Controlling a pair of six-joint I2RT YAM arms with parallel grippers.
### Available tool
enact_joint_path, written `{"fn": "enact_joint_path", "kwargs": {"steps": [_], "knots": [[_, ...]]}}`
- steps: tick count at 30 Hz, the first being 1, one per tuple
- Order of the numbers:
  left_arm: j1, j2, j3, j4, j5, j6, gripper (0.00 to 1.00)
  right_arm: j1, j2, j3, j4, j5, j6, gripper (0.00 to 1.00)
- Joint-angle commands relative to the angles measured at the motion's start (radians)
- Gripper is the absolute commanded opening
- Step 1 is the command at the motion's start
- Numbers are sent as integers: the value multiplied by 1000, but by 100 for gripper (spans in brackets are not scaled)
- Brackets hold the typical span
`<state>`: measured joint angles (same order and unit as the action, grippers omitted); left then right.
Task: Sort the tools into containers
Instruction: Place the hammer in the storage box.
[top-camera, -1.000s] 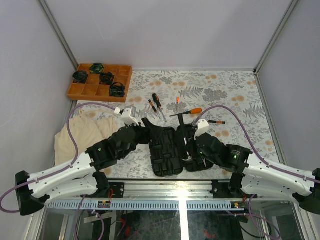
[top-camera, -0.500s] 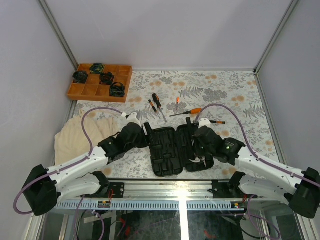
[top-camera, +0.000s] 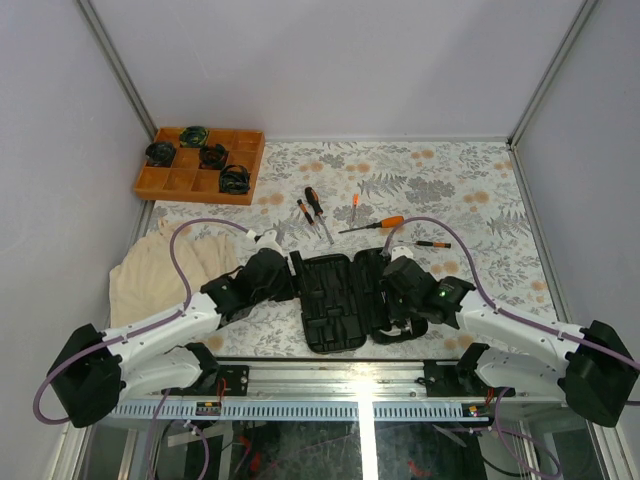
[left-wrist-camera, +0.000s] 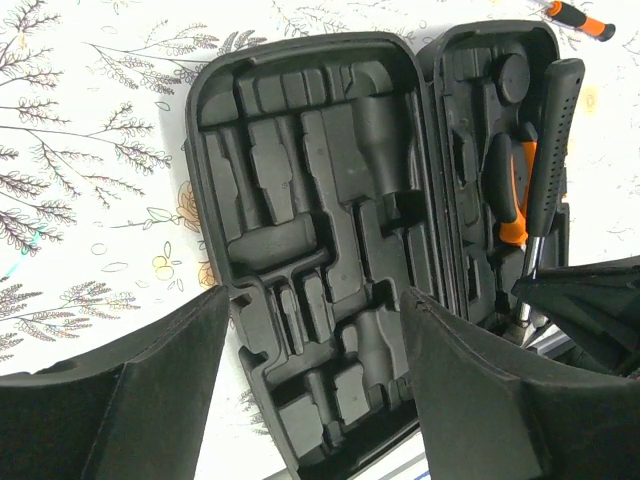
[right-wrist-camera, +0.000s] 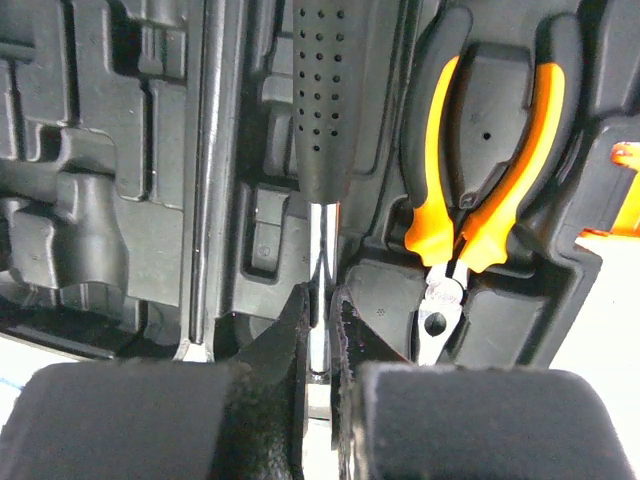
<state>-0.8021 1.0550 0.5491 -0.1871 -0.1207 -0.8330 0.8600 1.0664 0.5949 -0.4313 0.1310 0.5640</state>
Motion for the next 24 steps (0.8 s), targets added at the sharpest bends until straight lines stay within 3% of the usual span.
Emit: {"fn": "enact_joint_path", "kwargs": {"steps": [1, 24], "knots": [[8, 22, -3, 49, 24, 17, 68, -11, 9, -5, 74, -24, -1, 0], [9, 50, -4, 53, 33, 7, 68, -11, 52, -45, 31, -23, 48, 2]]}}
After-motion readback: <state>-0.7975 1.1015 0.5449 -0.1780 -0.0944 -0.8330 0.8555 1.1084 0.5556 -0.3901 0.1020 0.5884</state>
